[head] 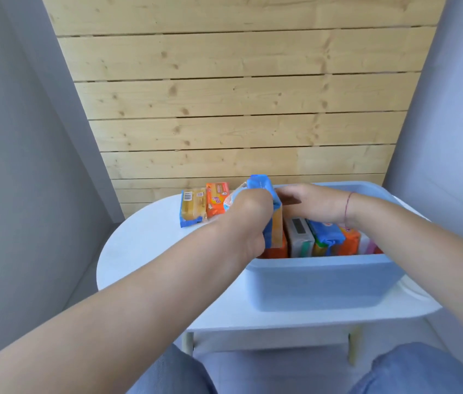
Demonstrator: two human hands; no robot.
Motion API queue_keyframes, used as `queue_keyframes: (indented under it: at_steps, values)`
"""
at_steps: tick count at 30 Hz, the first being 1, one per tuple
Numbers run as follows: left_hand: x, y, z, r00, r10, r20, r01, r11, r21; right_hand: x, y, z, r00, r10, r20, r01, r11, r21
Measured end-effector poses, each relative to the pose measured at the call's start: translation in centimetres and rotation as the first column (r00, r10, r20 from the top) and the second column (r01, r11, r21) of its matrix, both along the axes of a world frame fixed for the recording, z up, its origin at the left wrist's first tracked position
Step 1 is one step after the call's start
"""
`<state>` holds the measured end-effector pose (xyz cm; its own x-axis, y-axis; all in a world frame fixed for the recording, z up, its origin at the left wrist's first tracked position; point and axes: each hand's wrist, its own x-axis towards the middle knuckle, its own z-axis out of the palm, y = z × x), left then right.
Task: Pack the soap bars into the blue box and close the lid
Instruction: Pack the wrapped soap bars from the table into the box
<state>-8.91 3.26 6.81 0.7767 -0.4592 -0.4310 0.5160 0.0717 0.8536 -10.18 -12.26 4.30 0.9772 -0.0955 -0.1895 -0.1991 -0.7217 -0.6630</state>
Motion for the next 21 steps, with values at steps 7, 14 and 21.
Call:
queue_keyframes:
  at_steps: [7, 14, 21]
  values:
    - [0.2, -1.0, -0.2, 0.988, 0.053, 0.148, -0.086, 0.970, 0.229, -0.3, 1.6, 0.8, 0.996, 0.078, -0.052, -0.086, 0.984, -0.157]
    - [0.1, -2.2, -0.5, 0.976, -0.111, 0.186, 0.041, 0.937, 0.346, -0.5, 2.8, 0.5, 0.978, -0.016, -0.209, -0.120, 0.775, -0.620]
    - [4.0, 0.5, 0.9, 0.958, -0.180, 0.224, 0.157, 0.981, 0.114, -0.4, 2.8, 0.1, 0.991, 0.065, -0.116, -0.123, 0.787, -0.605]
